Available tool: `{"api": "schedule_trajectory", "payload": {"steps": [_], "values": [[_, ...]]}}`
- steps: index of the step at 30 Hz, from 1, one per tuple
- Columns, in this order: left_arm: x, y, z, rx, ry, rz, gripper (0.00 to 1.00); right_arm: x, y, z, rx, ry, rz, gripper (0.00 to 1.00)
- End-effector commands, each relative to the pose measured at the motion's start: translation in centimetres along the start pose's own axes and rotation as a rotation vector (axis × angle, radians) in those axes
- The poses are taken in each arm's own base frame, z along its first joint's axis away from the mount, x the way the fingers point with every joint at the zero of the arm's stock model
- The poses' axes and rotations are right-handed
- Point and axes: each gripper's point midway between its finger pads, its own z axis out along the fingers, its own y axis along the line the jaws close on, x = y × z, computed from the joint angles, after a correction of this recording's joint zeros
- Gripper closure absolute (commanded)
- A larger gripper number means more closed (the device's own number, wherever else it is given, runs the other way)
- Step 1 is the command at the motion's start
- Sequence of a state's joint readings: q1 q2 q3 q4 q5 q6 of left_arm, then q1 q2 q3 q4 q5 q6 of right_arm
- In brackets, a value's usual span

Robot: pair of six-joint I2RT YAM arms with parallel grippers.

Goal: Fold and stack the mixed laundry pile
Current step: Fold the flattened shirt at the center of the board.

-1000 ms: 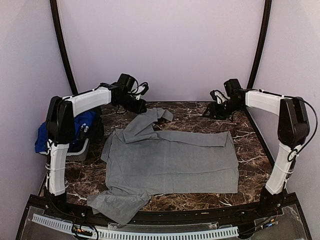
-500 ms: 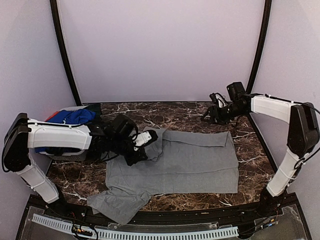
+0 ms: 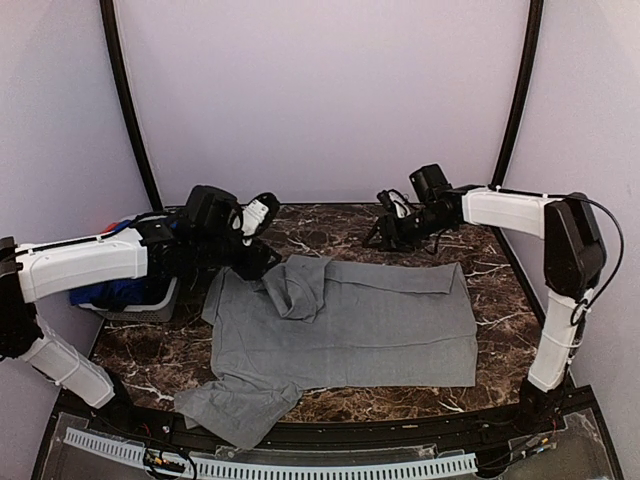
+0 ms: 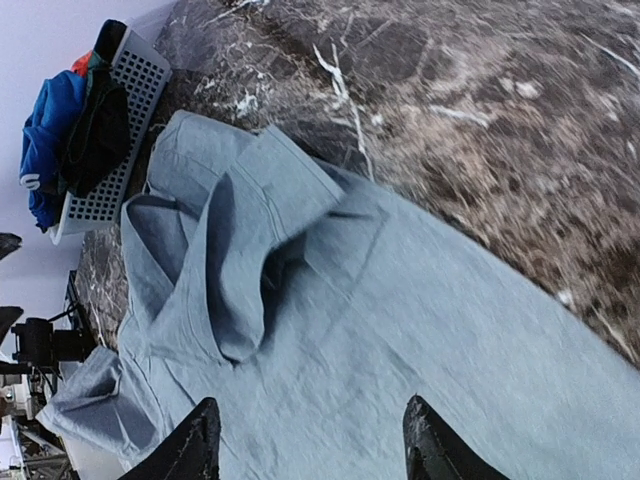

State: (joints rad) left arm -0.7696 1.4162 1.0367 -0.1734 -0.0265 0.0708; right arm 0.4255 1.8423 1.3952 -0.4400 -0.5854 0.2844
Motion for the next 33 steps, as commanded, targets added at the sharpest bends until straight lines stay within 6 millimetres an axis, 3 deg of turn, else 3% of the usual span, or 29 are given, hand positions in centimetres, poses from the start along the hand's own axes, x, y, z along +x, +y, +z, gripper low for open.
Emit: {"api": "schedule_trajectory", "payload": {"steps": [1, 5, 11, 15, 19, 22, 23, 25, 30, 31, 33], "values": [[-1.4, 5.1, -0.6, -0.144, -0.001, -0.215, 0.43, -3.4, 2.6, 4.0, -0.027, -0.009, -0.048, 0.41], [-1.5, 6.6, -0.9, -0.167, -0.007, -0.318, 0.36, -3.5, 3.4, 7.9, -0.018, 0.057, -0.055, 0.38], [-0.6, 7.5, -0.4, -0.177, 0.012, -0.383, 0.34, -2.6, 2.3, 12.3, 0.043, 0.128, -0.042, 0.33], [-0.5, 7.6, -0.2, -0.182, 0.016, -0.384, 0.34, -2.0, 2.0, 14.4, 0.044, 0.164, -0.034, 0.33], [-0.7, 7.9, -0.1, -0.19, 0.015, -0.383, 0.34, -1.7, 3.0, 15.0, -0.017, 0.181, -0.033, 0.42], [-0.8, 8.0, -0.1, -0.198, 0.016, -0.381, 0.34, -1.8, 3.4, 14.8, -0.032, 0.18, -0.049, 0.69], [-1.0, 8.1, -0.2, -0.2, 0.012, -0.381, 0.34, -1.8, 3.7, 14.5, -0.043, 0.172, -0.058, 0.85], [-1.2, 8.1, -0.4, -0.2, 0.009, -0.379, 0.34, -2.1, 5.1, 13.4, -0.089, 0.144, -0.092, 1.0], [-1.8, 8.3, -0.9, -0.196, -0.005, -0.378, 0.33, -2.4, 10.4, 9.3, -0.226, 0.038, -0.272, 1.0], [-2.0, 8.3, -1.0, -0.186, -0.01, -0.381, 0.32, -2.7, 12.2, 7.7, -0.266, -0.002, -0.335, 1.0], [-2.3, 8.1, -1.5, -0.15, -0.019, -0.393, 0.28, -1.6, 14.9, 5.8, -0.345, -0.037, -0.439, 1.0]]}}
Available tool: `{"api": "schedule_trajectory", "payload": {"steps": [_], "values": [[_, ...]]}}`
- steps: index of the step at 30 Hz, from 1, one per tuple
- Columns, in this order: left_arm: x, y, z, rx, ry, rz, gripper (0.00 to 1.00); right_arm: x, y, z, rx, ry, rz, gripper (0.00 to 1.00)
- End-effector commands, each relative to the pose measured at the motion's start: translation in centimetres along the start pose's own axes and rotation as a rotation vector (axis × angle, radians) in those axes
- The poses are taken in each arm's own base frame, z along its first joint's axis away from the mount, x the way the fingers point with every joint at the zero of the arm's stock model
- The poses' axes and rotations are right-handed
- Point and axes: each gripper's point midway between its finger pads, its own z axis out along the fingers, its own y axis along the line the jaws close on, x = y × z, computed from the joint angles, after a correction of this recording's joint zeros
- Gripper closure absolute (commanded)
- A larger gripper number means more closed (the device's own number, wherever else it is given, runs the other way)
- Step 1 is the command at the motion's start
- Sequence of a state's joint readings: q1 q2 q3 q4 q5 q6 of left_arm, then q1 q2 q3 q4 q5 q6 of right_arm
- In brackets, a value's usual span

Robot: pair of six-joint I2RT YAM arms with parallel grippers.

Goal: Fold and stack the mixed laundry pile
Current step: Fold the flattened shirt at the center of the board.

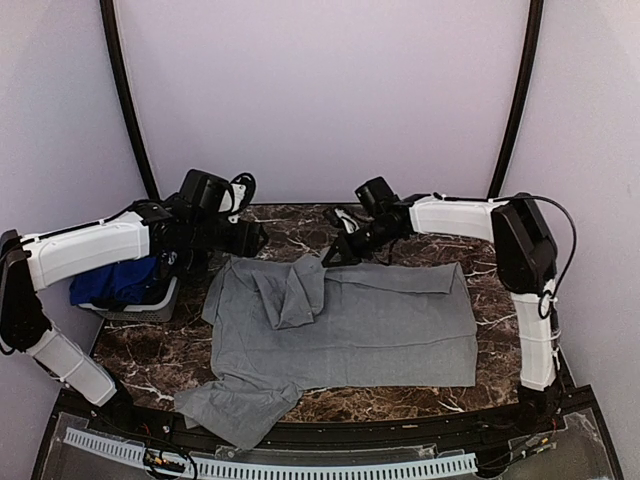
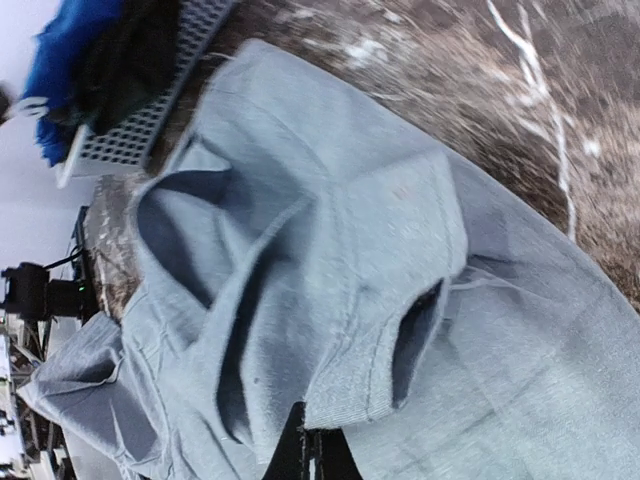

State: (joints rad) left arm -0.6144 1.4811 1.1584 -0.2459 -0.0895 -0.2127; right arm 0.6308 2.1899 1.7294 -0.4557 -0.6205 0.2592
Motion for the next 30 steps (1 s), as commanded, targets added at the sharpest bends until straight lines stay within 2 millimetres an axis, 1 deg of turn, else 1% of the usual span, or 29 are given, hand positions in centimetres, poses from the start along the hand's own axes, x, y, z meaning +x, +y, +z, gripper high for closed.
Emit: {"api": "schedule_trajectory", "payload": {"steps": [1, 2, 3, 4, 5, 6, 7, 10, 13, 14, 15, 16, 17, 18, 20, 21, 24, 26, 28, 29, 30], "values": [[-1.3, 0.1, -1.6, 0.049, -0.018, -0.034, 0.25, -2.4, 10.6, -5.5, -0.207, -0.193, -0.381, 1.0], [-1.5, -0.6, -2.1, 0.105, -0.025, -0.041, 0.23, -1.7, 11.8, -5.9, -0.223, -0.197, -0.43, 1.0], [-1.3, -0.6, -2.2, 0.123, -0.023, -0.054, 0.19, -1.0, 12.8, -6.1, -0.233, -0.194, -0.479, 1.0], [-1.4, -1.1, -2.8, 0.168, -0.034, -0.06, 0.17, -0.3, 13.7, -6.4, -0.243, -0.187, -0.518, 1.0], [-1.5, -1.2, -3.1, 0.192, -0.039, -0.067, 0.14, 0.7, 14.4, -6.3, -0.246, -0.172, -0.57, 1.0], [-1.5, -1.9, -3.7, 0.242, -0.045, -0.066, 0.13, 1.6, 15.4, -6.3, -0.252, -0.163, -0.612, 1.0], [-1.4, -2.1, -4.0, 0.263, -0.046, -0.064, 0.12, 2.2, 16.0, -6.3, -0.248, -0.159, -0.645, 1.0], [-0.7, -3.4, -5.0, 0.352, -0.035, -0.055, 0.12, 4.0, 17.7, -6.4, -0.223, -0.151, -0.74, 1.0], [0.0, -4.2, -5.8, 0.409, -0.037, -0.041, 0.12, 5.3, 19.3, -7.0, -0.201, -0.16, -0.831, 1.0], [0.7, -4.2, -5.7, 0.412, -0.026, -0.042, 0.12, 5.7, 19.7, -7.3, -0.2, -0.161, -0.858, 1.0], [0.6, -4.2, -6.1, 0.421, -0.041, -0.038, 0.13, 6.2, 20.1, -7.4, -0.2, -0.16, -0.884, 1.0], [1.3, -4.3, -6.1, 0.427, -0.033, -0.041, 0.13, 6.6, 20.6, -7.6, -0.198, -0.157, -0.912, 1.0], [1.2, -4.5, -6.6, 0.441, -0.045, -0.036, 0.14, 7.0, 20.9, -7.9, -0.191, -0.154, -0.936, 1.0], [1.6, -4.5, -6.7, 0.447, -0.039, -0.035, 0.16, 7.5, 21.3, -7.9, -0.185, -0.145, -0.956, 1.0], [1.8, -4.5, -7.2, 0.454, -0.047, -0.035, 0.17, 8.5, 21.2, -7.7, -0.142, -0.11, -0.989, 1.0], [1.8, -4.5, -7.5, 0.45, -0.051, -0.034, 0.17, 9.0, 20.6, -7.3, -0.092, -0.085, -1.0, 0.98], [2.2, -4.2, -7.8, 0.436, -0.044, -0.027, 0.19, 11.2, 18.4, -6.1, 0.051, 0.014, -1.021, 0.81], [2.8, -4.3, -7.9, 0.441, -0.024, -0.019, 0.2, 12.5, 16.7, -5.6, 0.142, 0.065, -1.012, 0.72], [3.5, -5.2, -8.1, 0.481, -0.003, 0.006, 0.23, 13.6, 15.0, -5.5, 0.198, 0.083, -0.979, 0.65], [4.0, -5.7, -8.2, 0.5, 0.013, 0.019, 0.24, 13.7, 14.8, -5.9, 0.211, 0.062, -0.959, 0.62], [4.6, -6.7, -8.3, 0.523, 0.025, 0.056, 0.26, 13.9, 14.5, -6.1, 0.224, 0.044, -0.936, 0.57]]}}
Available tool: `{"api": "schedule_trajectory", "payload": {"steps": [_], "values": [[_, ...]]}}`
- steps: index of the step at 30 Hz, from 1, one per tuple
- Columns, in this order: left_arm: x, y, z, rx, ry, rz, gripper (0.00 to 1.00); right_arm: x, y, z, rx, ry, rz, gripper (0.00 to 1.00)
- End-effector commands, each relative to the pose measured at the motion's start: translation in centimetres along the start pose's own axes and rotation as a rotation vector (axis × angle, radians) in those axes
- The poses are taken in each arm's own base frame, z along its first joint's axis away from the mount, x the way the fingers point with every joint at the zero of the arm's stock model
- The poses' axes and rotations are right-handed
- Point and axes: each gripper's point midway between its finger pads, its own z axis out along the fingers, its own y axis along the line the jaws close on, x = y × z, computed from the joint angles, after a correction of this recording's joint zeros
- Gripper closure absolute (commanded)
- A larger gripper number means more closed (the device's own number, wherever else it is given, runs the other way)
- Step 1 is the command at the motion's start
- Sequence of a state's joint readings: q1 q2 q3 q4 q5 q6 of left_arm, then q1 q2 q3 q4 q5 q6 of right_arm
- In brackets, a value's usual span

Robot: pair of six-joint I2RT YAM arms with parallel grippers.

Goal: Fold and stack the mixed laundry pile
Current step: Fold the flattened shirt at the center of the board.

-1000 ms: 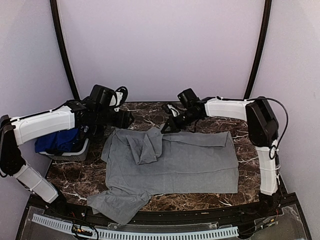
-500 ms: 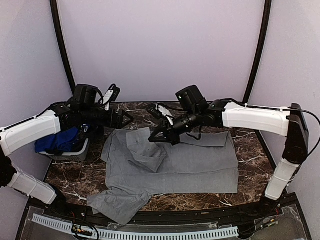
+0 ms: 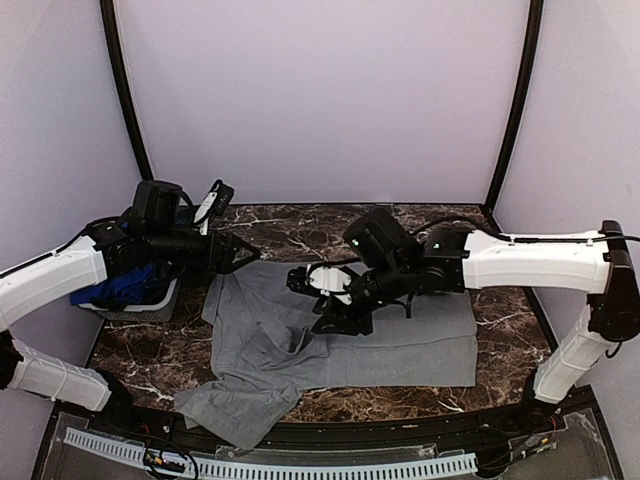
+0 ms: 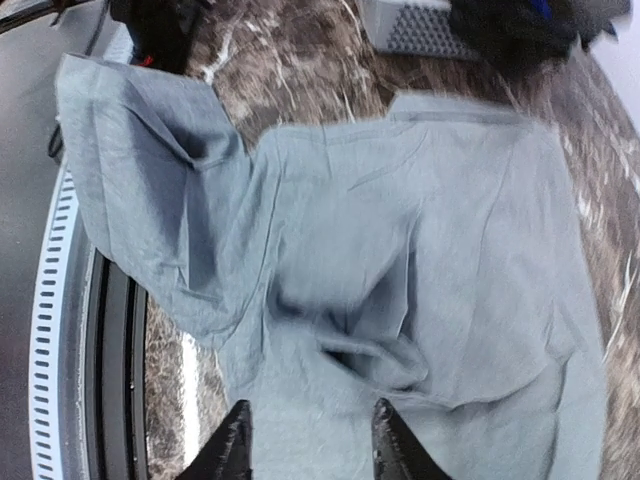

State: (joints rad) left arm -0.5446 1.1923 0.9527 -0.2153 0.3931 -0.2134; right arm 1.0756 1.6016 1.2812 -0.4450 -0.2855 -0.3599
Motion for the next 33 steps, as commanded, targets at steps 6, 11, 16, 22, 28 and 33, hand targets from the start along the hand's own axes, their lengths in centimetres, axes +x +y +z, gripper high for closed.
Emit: {"api": "schedule_trajectory", "payload": {"steps": [6, 11, 16, 22, 28, 33], "values": [[6.6, -4.7, 2.5, 0.083, 0.254, 0.186, 0.3, 5.1, -1.3, -2.1, 0.162, 0.041, 0.282, 0.45], [8.6, -3.8, 3.8, 0.001, 0.392, 0.248, 0.27, 5.6, -1.8, -3.2, 0.126, -0.038, 0.441, 0.45], [11.4, -5.2, 4.6, 0.042, 0.529, 0.365, 0.34, 5.1, -2.8, -5.7, 0.136, -0.128, 0.506, 0.45], [15.4, -6.0, 4.8, 0.044, 0.668, 0.404, 0.56, 5.5, -3.8, -8.3, 0.156, -0.193, 0.558, 0.44], [18.7, -4.3, 5.6, -0.026, 0.775, 0.353, 0.54, 5.7, -4.4, -9.1, 0.162, -0.219, 0.579, 0.44], [20.8, -3.5, 6.9, -0.036, 0.831, 0.326, 0.53, 5.6, -4.5, -10.2, 0.177, -0.251, 0.581, 0.44]]}}
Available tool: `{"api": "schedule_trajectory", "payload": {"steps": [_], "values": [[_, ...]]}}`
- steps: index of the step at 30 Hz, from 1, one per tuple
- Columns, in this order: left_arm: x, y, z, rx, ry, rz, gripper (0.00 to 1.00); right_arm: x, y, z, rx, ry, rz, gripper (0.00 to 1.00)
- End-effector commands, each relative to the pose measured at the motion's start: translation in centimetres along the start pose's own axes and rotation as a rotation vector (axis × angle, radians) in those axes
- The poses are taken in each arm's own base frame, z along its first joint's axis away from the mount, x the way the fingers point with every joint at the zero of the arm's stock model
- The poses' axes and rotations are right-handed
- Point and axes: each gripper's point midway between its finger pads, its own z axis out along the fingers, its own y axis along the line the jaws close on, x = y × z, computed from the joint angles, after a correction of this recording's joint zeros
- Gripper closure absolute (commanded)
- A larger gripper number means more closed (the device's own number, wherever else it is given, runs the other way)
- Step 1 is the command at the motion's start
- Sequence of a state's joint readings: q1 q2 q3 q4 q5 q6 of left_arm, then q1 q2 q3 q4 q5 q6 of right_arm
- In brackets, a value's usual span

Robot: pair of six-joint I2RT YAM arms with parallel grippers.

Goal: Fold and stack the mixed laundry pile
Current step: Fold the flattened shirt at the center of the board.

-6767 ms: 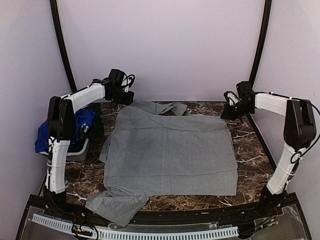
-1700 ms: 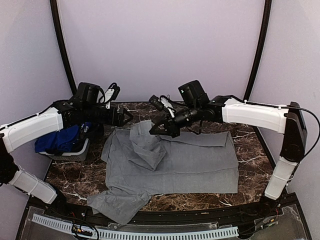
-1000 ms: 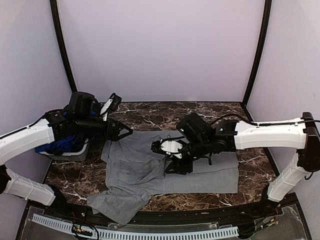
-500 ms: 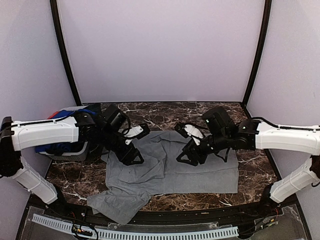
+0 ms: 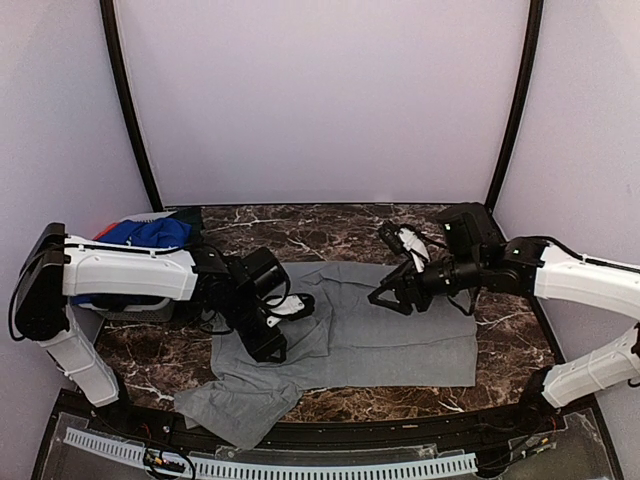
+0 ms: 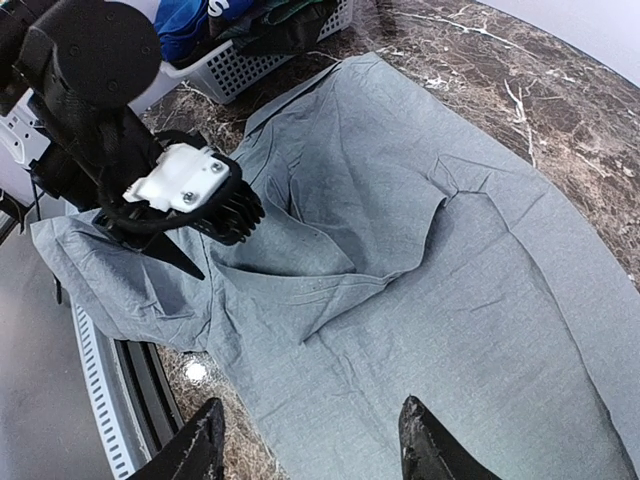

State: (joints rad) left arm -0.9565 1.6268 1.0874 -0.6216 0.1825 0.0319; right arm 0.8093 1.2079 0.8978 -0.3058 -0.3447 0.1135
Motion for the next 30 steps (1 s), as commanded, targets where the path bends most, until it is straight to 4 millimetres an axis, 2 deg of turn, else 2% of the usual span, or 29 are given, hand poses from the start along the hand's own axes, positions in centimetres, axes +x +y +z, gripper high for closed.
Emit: {"api": "schedule_trajectory", "payload": {"steps": [1, 4, 6, 8, 9, 11, 12, 13, 14, 15, 16, 17, 18, 19, 20, 21, 22, 24, 26, 28, 29, 30], "values": [[1.8, 0.1, 1.8, 0.004, 0.075, -0.032, 0.54, -1.3, 0.2, -1.4, -0.014, -0.077, -0.001, 0.45], [2.1, -0.5, 2.8, 0.034, 0.105, -0.03, 0.57, -1.5, -0.3, -2.2, 0.009, -0.093, 0.004, 0.45], [2.1, -0.8, 3.5, 0.047, 0.115, -0.025, 0.67, -1.7, -0.5, -2.6, 0.016, -0.104, 0.009, 0.45], [1.0, -1.4, 3.7, 0.066, 0.103, -0.019, 0.82, -2.0, -0.7, -3.1, 0.028, -0.122, 0.014, 0.45], [0.5, -1.7, 3.7, 0.078, 0.096, -0.028, 0.93, -2.3, -1.0, -3.4, 0.039, -0.134, 0.022, 0.45], [-1.6, -2.7, 3.2, 0.118, 0.051, -0.044, 1.0, -2.7, -1.5, -4.1, 0.059, -0.159, 0.037, 0.44], [-3.5, -3.7, 2.7, 0.156, 0.008, -0.038, 1.0, -2.9, -1.9, -4.5, 0.071, -0.172, 0.049, 0.44], [-4.3, -4.3, 2.7, 0.179, -0.005, -0.049, 1.0, -3.1, -2.2, -5.0, 0.089, -0.186, 0.059, 0.44], [-6.3, -5.2, 2.0, 0.218, -0.056, -0.038, 1.0, -3.2, -2.7, -5.4, 0.108, -0.196, 0.069, 0.44], [-6.9, -5.6, 2.3, 0.23, -0.059, -0.049, 1.0, -3.2, -3.1, -5.8, 0.128, -0.203, 0.079, 0.43], [-8.7, -6.1, 1.8, 0.248, -0.105, -0.042, 1.0, -3.0, -3.7, -6.1, 0.157, -0.201, 0.095, 0.42], [-9.2, -6.5, 2.6, 0.257, -0.098, -0.054, 1.0, -2.9, -4.4, -6.5, 0.186, -0.2, 0.111, 0.41], [-10.8, -6.9, 2.3, 0.269, -0.134, -0.047, 0.97, -2.7, -4.9, -6.7, 0.211, -0.196, 0.123, 0.41], [-11.2, -7.0, 3.3, 0.268, -0.124, -0.064, 0.91, -2.7, -5.6, -7.1, 0.247, -0.196, 0.136, 0.4], [-12.5, -7.2, 3.0, 0.275, -0.147, -0.067, 0.75, -2.5, -6.1, -7.3, 0.268, -0.19, 0.149, 0.39], [-12.9, -7.5, 3.7, 0.293, -0.145, -0.086, 0.69, -2.4, -6.4, -7.5, 0.285, -0.186, 0.157, 0.39], [-13.6, -7.7, 3.5, 0.306, -0.161, -0.098, 0.63, -2.3, -6.6, -7.6, 0.297, -0.181, 0.16, 0.39], [-14.5, -8.1, 2.6, 0.339, -0.201, -0.114, 0.58, -2.3, -6.6, -7.7, 0.297, -0.172, 0.157, 0.39], [-15.3, -7.8, 0.7, 0.356, -0.267, -0.144, 0.53, -2.2, -6.1, -7.4, 0.268, -0.163, 0.144, 0.4], [-16.4, -5.7, -3.4, 0.365, -0.389, -0.209, 0.44, -2.1, -5.5, -6.8, 0.221, -0.151, 0.135, 0.44], [-16.1, -5.0, -3.8, 0.373, -0.421, -0.229, 0.38, -1.9, -5.1, -6.4, 0.2, -0.141, 0.129, 0.46], [-16.4, -3.8, -6.3, 0.377, -0.482, -0.265, 0.34, -1.8, -4.7, -6.1, 0.186, -0.134, 0.119, 0.46]]}}
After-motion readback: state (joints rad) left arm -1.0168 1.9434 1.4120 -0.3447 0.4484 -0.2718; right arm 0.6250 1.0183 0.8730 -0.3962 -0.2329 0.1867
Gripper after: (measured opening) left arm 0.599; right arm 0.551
